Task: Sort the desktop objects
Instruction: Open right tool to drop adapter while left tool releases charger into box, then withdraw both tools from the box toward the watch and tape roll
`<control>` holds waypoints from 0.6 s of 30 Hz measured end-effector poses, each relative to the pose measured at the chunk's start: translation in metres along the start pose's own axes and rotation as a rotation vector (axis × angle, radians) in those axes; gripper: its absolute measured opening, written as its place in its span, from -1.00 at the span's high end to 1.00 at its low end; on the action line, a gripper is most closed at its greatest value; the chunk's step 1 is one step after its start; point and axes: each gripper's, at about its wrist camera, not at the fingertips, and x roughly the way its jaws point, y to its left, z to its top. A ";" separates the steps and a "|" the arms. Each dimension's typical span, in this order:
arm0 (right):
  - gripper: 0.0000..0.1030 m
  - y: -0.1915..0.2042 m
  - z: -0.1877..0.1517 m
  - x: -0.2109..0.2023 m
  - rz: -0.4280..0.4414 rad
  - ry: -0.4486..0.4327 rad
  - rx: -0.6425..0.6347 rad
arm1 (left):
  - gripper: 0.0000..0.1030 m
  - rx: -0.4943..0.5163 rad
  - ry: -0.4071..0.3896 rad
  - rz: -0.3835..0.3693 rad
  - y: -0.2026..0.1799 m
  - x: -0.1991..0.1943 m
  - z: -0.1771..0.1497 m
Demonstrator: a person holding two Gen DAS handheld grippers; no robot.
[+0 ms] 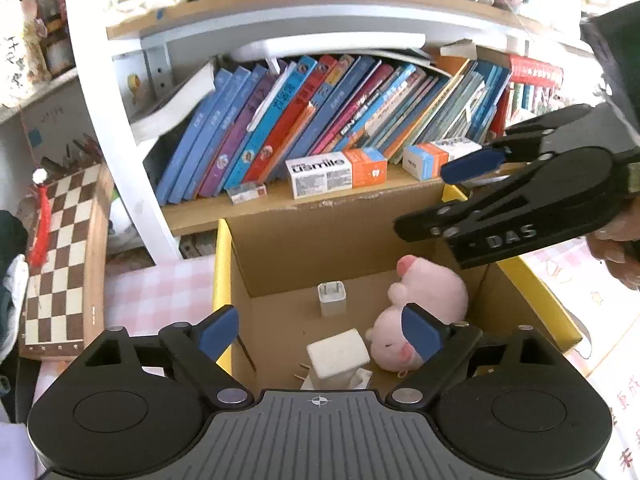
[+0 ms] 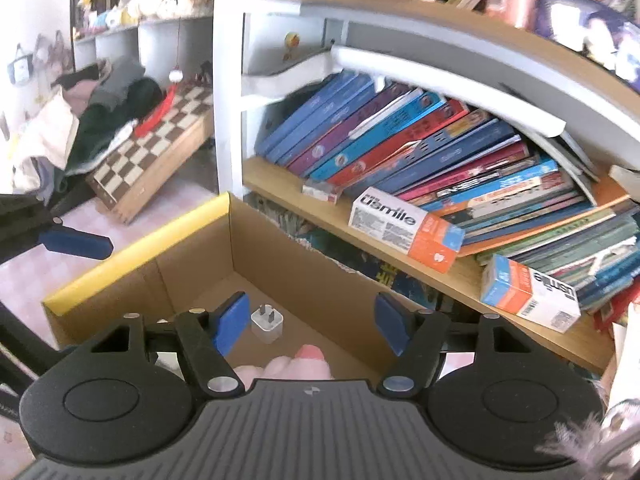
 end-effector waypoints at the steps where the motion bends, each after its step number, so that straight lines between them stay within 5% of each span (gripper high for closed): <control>1: -0.36 0.001 -0.001 -0.006 -0.002 -0.008 0.003 | -0.83 -0.001 -0.005 0.002 0.000 -0.003 -0.001; 18: -0.47 0.024 -0.045 -0.094 -0.074 -0.092 0.061 | -0.87 -0.034 -0.134 0.009 0.004 -0.069 -0.004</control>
